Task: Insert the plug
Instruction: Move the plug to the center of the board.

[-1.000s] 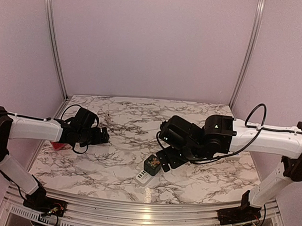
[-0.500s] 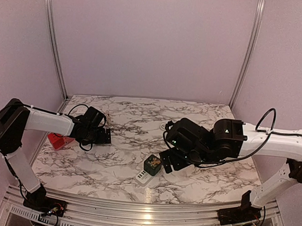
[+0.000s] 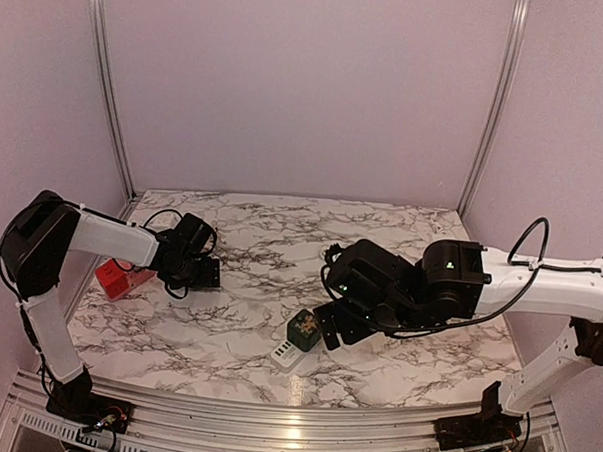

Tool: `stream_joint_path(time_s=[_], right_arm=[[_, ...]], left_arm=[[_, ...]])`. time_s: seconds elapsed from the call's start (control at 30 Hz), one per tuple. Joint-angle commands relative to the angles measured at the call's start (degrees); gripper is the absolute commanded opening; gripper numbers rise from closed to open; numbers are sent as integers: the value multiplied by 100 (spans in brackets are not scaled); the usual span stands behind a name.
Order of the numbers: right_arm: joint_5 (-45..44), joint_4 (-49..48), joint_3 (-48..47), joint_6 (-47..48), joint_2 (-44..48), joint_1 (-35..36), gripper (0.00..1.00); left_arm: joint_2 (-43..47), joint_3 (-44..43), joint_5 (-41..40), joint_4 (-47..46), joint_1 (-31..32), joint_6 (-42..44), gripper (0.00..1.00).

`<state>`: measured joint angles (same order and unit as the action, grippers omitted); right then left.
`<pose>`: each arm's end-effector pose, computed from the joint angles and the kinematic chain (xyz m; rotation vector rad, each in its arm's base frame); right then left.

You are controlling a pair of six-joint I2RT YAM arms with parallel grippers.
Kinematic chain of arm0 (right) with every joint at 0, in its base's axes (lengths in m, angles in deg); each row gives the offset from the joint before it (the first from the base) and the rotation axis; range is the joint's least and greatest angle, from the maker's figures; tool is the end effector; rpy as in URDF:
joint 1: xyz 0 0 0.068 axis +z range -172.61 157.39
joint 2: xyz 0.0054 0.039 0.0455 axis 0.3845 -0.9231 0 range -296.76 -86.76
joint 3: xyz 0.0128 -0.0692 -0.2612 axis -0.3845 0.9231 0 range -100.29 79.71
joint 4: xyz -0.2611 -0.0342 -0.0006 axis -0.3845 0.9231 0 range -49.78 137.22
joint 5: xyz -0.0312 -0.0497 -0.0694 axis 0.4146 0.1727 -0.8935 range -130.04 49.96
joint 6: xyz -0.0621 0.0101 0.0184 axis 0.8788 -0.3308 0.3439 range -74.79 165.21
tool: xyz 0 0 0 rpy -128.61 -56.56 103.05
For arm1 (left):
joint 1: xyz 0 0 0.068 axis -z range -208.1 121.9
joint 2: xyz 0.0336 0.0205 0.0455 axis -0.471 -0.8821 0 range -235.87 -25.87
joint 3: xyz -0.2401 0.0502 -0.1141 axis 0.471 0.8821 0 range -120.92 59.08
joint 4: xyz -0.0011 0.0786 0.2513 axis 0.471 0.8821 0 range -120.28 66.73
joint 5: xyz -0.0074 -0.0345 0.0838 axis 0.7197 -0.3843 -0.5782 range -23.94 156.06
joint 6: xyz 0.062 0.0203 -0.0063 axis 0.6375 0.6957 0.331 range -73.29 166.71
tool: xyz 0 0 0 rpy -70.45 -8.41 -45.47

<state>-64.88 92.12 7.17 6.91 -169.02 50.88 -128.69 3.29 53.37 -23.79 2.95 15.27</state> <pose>0.1047 0.2775 0.2840 -0.6242 2.4297 0.2151 0.3179 -0.1782 0.1288 -0.0993 2.4801 -0.1882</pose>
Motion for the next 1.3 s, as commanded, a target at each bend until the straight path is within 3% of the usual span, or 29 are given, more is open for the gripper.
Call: stream_joint_path(time_s=[0.0, 0.47, 0.73, 1.03, 1.27], right_arm=[[-143, 66, -387, -99, -57, 124, 98], [-196, 166, -591, -137, -212, 173, 99], [-249, 159, -602, -199, -194, 191, 98], [-460, 445, -735, -476, -127, 382, 99], [-840, 960, -708, -983, 199, 543, 99]], left_arm=[[-185, -164, 48, 127, -101, 94, 79], [-532, -368, 414, -137, -102, 72, 53], [-1143, -1115, 516, -289, 465, 268, 53], [-2416, -3295, 415, 207, 1115, 143, 53], [-2321, -3498, 908, -397, 1750, 569, 52]])
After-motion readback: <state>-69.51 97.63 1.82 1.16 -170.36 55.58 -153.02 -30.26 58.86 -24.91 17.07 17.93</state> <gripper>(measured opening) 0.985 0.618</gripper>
